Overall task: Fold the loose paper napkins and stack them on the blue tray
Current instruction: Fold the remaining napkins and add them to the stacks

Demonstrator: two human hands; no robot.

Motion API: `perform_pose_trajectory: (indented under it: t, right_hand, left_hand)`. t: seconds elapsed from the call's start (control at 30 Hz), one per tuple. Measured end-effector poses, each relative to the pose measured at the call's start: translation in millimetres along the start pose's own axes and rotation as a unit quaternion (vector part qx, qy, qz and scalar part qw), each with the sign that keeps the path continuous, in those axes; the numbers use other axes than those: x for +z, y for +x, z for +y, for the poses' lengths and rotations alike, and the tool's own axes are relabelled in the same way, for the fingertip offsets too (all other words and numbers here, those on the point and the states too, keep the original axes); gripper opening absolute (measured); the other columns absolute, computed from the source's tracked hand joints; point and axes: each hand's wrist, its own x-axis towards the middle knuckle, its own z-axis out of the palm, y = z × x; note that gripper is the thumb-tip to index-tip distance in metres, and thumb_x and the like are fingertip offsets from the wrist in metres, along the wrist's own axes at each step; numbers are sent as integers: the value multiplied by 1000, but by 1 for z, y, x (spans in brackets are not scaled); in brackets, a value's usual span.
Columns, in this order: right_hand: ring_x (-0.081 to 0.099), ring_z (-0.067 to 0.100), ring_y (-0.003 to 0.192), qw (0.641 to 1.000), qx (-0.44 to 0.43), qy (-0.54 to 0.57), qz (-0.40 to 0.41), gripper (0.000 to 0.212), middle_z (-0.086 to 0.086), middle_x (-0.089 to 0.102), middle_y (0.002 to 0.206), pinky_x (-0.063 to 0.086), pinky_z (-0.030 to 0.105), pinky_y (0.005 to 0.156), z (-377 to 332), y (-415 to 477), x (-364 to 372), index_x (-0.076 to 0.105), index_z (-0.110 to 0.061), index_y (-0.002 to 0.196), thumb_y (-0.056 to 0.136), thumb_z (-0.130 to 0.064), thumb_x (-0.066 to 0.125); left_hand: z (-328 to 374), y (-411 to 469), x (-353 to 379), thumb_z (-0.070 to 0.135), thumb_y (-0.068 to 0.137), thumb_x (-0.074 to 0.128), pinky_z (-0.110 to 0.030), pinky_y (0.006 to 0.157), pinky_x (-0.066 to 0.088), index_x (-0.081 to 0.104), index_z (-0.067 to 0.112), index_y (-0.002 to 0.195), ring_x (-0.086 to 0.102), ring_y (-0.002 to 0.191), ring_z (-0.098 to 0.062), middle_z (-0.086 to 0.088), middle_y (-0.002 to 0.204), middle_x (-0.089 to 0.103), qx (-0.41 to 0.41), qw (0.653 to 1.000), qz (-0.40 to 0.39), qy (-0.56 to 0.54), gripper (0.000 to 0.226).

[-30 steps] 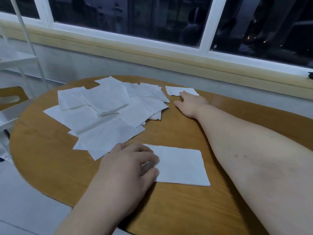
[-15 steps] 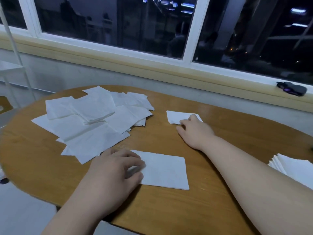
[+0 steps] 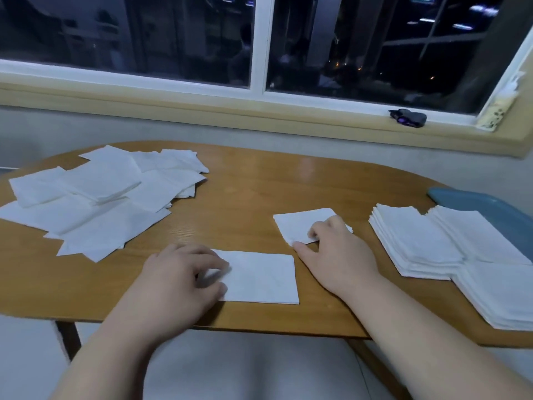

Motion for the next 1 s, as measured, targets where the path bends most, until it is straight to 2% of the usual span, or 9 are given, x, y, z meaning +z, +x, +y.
perform_pose_trajectory:
  t: [0.13,0.23,0.3,0.47,0.6,0.73,0.83,0.9,1.0]
  right_hand:
    - [59,9,90,998,-36,47,-15,40,-18,45,127,53,32,73,-4,1,-1,56,-36,127,95,-58,46]
    - [59,6,89,998,-42,55,-11,26,-17,54,115,54,32,72,-5,5,1,67,-38,109,98,-49,46]
    - [59,6,86,998,-42,50,-2,26,-16,56,107,55,33,70,-5,7,3,70,-36,103,100,-43,46]
    - [60,6,86,997,-45,60,1,30,-16,59,103,55,34,73,-4,6,1,73,-35,99,102,-42,44]
    - [59,7,85,997,-40,58,10,29,-15,60,99,53,32,73,-4,5,0,70,-32,101,103,-42,43]
    - [57,8,75,984,-4,174,41,18,-13,64,82,44,27,63,-7,2,-12,63,-33,96,102,-38,47]
    - [55,5,63,932,15,351,83,17,-12,63,70,40,22,56,-20,-4,-32,66,-31,87,99,-35,56]
    - [44,12,50,863,18,498,85,18,-8,53,56,34,28,50,-36,-11,-47,69,-24,85,98,-29,60]
    - [26,16,43,740,12,672,27,17,10,41,61,16,31,46,-55,-22,-66,69,-10,91,99,-22,58]
  left_hand:
    - [3,0,3,42,83,69,-32,102,33,68,49,102,37,112,9,36,108,56,10,1000,-10,2,20]
    - [1,2,5,42,83,69,-31,102,32,69,47,106,35,113,12,36,108,56,14,1000,-15,-4,23]
    - [2,3,6,42,83,69,-30,102,31,69,47,106,35,114,12,35,108,56,17,1000,-16,-9,23]
    - [3,5,7,46,85,67,-24,94,24,67,49,107,35,115,9,37,108,54,26,999,-26,14,22]
    - [3,5,8,47,85,66,-27,97,26,67,48,107,36,115,8,36,108,54,23,999,-24,10,22]
    - [7,6,9,52,88,58,-34,104,32,68,45,111,36,114,7,34,111,55,16,1000,14,-16,26]
    - [11,8,6,54,87,56,-35,109,34,60,45,124,35,125,5,34,123,49,-4,996,49,-77,38]
    - [16,7,4,56,87,55,-33,109,35,42,49,140,36,127,2,36,125,42,-25,991,60,-118,55]
    - [24,6,2,62,86,53,-30,108,35,7,52,152,38,131,-1,31,138,36,-74,977,57,-191,81]
